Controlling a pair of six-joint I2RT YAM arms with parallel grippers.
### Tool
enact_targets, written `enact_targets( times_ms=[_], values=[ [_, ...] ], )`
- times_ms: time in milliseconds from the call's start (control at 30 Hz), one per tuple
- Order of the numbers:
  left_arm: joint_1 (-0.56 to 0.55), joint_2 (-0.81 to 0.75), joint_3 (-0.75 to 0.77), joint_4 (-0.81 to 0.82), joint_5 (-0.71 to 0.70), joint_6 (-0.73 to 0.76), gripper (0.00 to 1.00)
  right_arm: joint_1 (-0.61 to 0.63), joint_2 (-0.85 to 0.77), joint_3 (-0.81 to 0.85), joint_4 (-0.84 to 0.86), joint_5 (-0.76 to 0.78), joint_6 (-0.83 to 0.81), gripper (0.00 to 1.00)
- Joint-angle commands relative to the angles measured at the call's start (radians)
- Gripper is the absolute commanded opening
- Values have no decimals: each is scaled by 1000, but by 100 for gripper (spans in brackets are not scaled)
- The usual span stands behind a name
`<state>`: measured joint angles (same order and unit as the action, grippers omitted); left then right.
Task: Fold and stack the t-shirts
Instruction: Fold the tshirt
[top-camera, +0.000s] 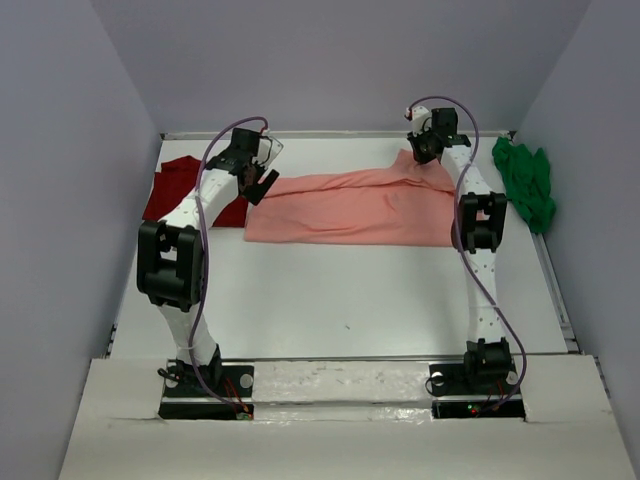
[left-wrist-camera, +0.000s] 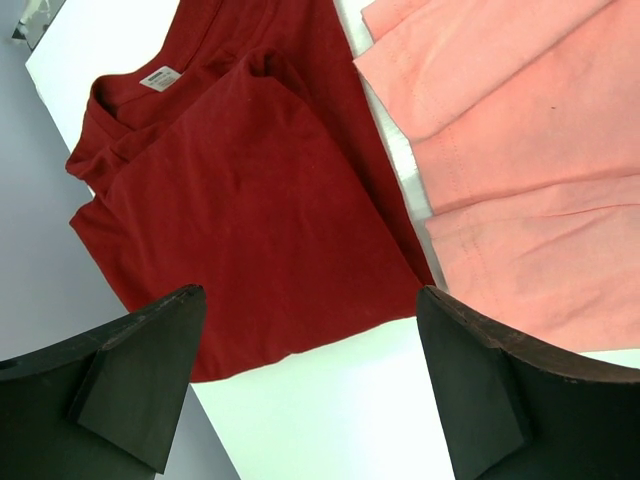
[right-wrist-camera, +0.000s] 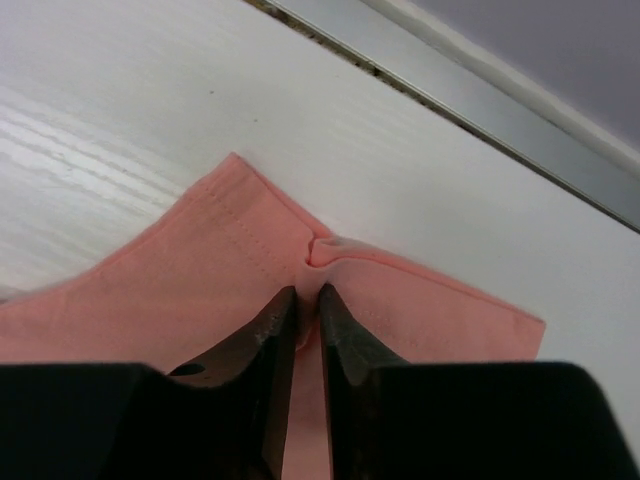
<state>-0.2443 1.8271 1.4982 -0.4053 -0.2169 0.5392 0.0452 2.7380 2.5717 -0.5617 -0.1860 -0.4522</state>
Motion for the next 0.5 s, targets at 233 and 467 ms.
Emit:
enact_targets(
  times_ms=[233,467],
  values=[
    [-12,-3,23,-16,-12,16,99,-4,-132,-107,-107,-124,-51,0],
    [-35,-3,42,-26,-15,19,99,-4,-257,-194,-86,-112,-68,0]
  ],
)
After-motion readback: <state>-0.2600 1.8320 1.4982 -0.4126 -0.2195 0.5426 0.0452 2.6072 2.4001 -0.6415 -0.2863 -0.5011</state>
